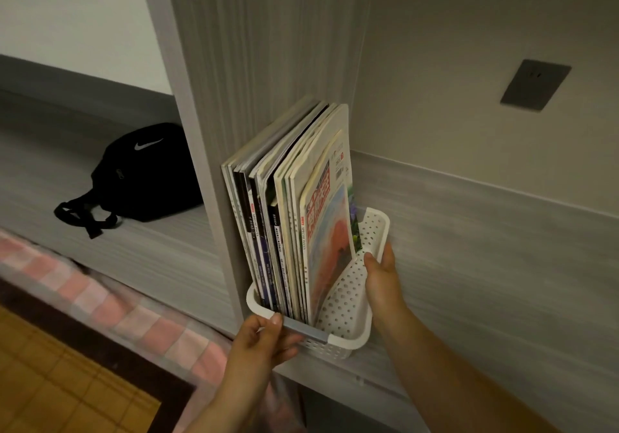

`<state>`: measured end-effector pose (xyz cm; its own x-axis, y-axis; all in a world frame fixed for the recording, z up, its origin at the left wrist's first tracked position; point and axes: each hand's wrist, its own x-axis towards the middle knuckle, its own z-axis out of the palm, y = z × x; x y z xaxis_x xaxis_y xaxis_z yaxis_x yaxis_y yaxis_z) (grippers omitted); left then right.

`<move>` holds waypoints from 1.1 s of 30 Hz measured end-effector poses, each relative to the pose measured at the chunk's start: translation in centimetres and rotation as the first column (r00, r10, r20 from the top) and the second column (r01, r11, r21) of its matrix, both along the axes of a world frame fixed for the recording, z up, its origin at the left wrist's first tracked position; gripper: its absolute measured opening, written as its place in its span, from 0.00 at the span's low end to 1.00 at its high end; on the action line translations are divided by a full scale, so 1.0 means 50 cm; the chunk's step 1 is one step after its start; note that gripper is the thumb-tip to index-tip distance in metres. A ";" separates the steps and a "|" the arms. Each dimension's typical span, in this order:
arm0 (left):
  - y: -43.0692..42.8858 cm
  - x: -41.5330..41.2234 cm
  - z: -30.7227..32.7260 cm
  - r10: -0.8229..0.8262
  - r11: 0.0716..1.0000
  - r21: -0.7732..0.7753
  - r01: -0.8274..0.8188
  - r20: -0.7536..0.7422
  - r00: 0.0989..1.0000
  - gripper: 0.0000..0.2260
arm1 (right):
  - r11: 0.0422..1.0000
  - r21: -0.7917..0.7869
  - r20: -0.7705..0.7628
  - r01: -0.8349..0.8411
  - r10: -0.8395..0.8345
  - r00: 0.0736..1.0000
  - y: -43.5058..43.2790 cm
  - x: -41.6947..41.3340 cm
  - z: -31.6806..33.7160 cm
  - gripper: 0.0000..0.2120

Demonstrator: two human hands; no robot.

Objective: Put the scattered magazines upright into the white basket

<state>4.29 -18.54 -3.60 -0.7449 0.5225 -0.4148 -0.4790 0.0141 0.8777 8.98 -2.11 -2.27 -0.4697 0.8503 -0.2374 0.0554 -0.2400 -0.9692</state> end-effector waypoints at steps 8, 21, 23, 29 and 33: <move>0.001 -0.027 -0.010 -0.011 1.000 0.021 0.011 0.017 1.000 0.07 | 1.000 -0.002 -0.042 -0.016 0.016 0.999 0.003 -0.023 -0.011 0.23; -0.004 -0.022 -0.014 -0.010 1.000 0.016 0.011 -0.036 0.999 0.08 | 1.000 0.002 -0.008 -0.003 0.003 1.000 0.014 -0.022 -0.013 0.22; -0.005 -0.021 -0.012 -0.005 1.000 -0.009 0.004 -0.061 0.998 0.10 | 1.000 0.000 -0.017 -0.007 0.007 1.000 0.015 -0.020 -0.012 0.23; -0.009 0.035 0.004 -0.032 0.992 -0.123 0.012 -0.161 0.986 0.12 | 0.983 0.007 0.035 -0.181 0.181 0.983 0.028 0.029 -0.010 0.18; 0.028 0.115 0.031 -0.092 0.988 -0.146 0.053 -0.274 0.957 0.11 | 0.977 -0.002 0.102 -0.212 0.211 0.972 0.066 0.104 0.014 0.26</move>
